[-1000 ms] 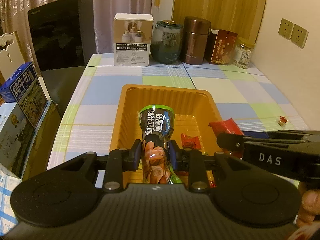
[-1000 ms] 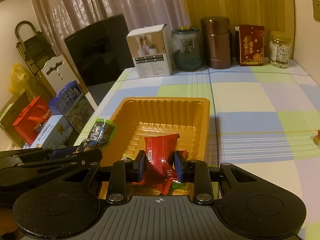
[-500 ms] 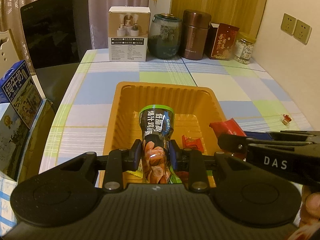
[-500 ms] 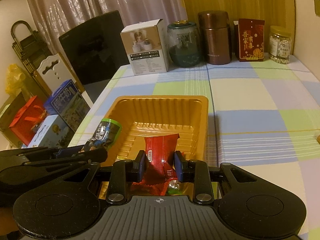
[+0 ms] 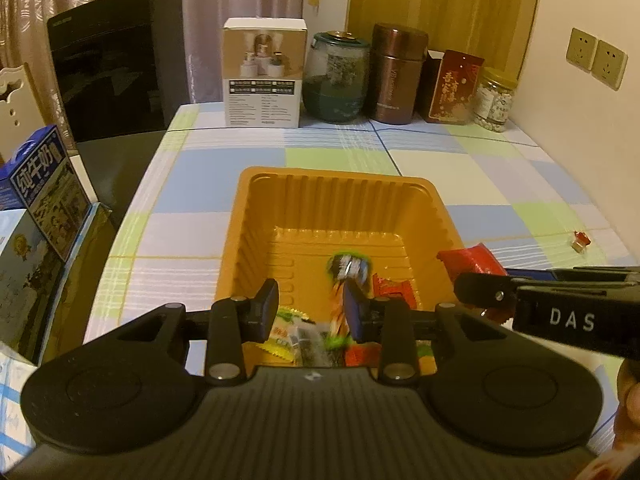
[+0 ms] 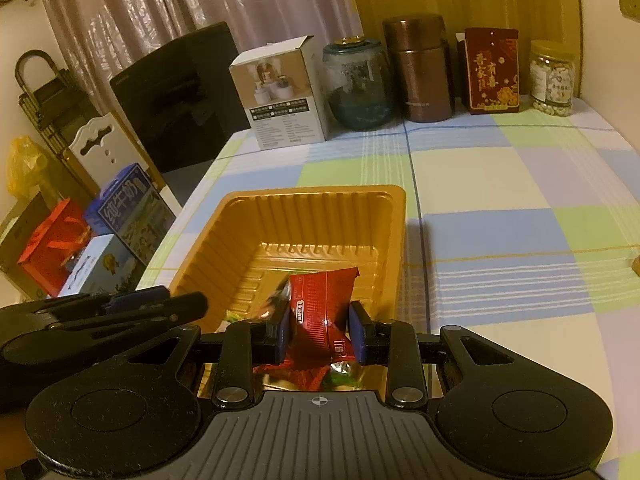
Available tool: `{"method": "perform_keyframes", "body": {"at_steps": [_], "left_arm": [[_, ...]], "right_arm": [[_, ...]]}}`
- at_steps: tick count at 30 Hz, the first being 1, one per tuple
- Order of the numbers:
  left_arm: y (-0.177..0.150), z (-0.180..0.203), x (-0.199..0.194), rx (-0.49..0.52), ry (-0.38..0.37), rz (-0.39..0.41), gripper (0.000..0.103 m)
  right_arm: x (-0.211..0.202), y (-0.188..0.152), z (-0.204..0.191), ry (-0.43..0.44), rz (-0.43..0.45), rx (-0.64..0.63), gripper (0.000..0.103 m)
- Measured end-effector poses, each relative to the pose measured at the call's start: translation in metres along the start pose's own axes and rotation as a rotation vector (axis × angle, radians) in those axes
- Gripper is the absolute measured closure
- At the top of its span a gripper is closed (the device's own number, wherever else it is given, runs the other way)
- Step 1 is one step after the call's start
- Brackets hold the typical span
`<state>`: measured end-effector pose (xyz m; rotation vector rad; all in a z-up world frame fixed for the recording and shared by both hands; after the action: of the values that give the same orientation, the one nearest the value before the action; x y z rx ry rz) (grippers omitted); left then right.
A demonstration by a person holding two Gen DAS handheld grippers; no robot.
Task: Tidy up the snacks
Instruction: 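Lower the green tube into the tray and open the left tool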
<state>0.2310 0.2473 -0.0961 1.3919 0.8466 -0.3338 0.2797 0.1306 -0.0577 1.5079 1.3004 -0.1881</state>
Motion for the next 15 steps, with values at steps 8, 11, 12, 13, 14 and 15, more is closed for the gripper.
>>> {"method": "perform_keyframes", "body": {"at_steps": [8, 11, 12, 13, 14, 15], "left_arm": [[-0.005, -0.008, -0.016, -0.031, 0.002, -0.001, 0.071], [-0.006, -0.009, -0.019, -0.031, 0.003, -0.002, 0.071], [-0.006, -0.009, -0.020, -0.031, 0.005, -0.002, 0.071], [-0.007, -0.010, -0.021, -0.032, 0.005, -0.001, 0.071], [-0.007, -0.010, -0.021, -0.035, 0.004, -0.001, 0.071], [-0.007, -0.011, -0.022, -0.038, 0.003, -0.001, 0.071]], "right_arm": [[-0.004, -0.003, -0.005, 0.012, 0.003, 0.010, 0.072], [-0.005, -0.002, -0.009, 0.017, 0.006, 0.006, 0.072], [-0.006, -0.002, -0.010, 0.018, 0.007, 0.006, 0.072], [-0.006, -0.001, -0.011, 0.021, 0.008, 0.005, 0.072], [-0.006, -0.001, -0.012, 0.022, 0.008, 0.004, 0.072], [-0.005, 0.000, -0.014, 0.023, 0.008, 0.003, 0.072]]}}
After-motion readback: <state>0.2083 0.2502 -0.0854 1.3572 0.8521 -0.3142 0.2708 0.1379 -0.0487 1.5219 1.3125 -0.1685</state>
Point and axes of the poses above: each gripper's, at about its wrist camera, not at the fingertips, and x roughly the way its jaws point, z to its right, y to its top, the point moved 6 cm from there along x, roughly the way its jaws point, and after that the axes turned 8 degrees about y, right-handed, at the moved point
